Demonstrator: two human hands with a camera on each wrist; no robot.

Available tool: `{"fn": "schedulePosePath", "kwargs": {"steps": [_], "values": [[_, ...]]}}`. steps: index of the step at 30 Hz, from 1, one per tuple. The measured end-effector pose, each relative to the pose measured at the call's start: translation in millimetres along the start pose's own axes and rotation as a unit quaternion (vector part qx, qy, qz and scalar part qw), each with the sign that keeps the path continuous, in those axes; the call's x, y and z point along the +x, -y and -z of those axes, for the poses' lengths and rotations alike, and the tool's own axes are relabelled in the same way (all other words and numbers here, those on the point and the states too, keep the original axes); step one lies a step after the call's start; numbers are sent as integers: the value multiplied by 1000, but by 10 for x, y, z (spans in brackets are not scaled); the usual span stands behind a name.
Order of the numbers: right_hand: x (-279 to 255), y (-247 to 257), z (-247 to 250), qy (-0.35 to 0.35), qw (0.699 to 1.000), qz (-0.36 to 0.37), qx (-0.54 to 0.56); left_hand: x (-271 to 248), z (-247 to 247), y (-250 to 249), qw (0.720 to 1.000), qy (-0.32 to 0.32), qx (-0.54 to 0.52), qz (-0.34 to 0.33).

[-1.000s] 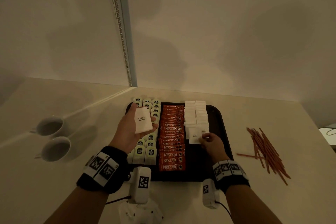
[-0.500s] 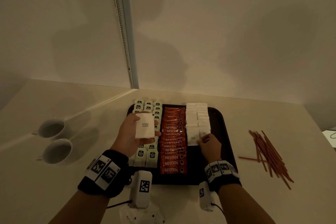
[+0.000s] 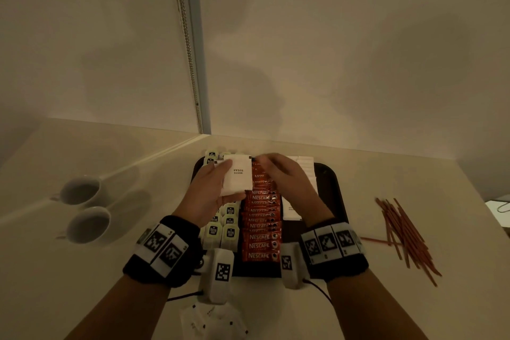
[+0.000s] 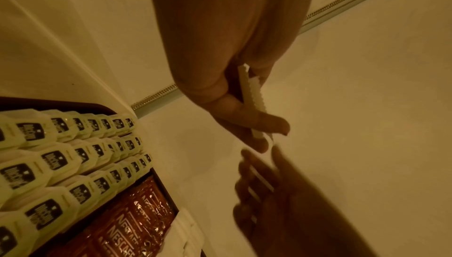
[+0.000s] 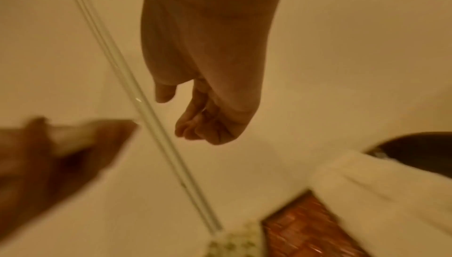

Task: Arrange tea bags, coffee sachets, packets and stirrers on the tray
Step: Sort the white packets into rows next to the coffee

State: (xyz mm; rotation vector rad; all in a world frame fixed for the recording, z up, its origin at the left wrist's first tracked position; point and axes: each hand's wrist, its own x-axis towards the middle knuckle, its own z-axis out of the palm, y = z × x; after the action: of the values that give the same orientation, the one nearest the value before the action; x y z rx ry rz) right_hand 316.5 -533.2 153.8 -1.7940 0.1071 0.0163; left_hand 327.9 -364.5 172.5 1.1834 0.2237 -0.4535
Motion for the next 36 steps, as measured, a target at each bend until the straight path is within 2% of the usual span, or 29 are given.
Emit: {"fn": "schedulePosePath", "kwargs": {"steps": [4,9,11,14,16,17,21,26,30,33,36], "values": [[29,216,-111,15,999,36,-2,-10,-22,38,997,13,64,-41],[28,197,-61,-27,998,28,46,-49,12,41,993,38,88,-73],[6,181,-19,-33,996,13,87,-46,26,50,990,16,99,-95],[-82,135,2,37,989,-41,138,3,43,22,983,-54,99,-147],[-145,86,-39,101,986,-58,120,30,14,-7,980,-60,100,-163],[-172,69,-80,108,983,-62,136,33,-9,-15,979,-56,104,-164],[-196,12,-163,46,964,-61,254,23,-52,23,975,-35,135,-171],[-225,-9,-138,-5,979,-44,198,-13,-44,25,970,-57,147,-185],[-219,-66,-94,-19,980,-40,195,-1,-67,21,968,-39,175,-177],[-214,-155,3,-26,980,-51,190,27,-76,41,975,-26,164,-147],[-215,-371,254,-79,977,-60,189,47,-12,53,988,-18,111,-110]]}}
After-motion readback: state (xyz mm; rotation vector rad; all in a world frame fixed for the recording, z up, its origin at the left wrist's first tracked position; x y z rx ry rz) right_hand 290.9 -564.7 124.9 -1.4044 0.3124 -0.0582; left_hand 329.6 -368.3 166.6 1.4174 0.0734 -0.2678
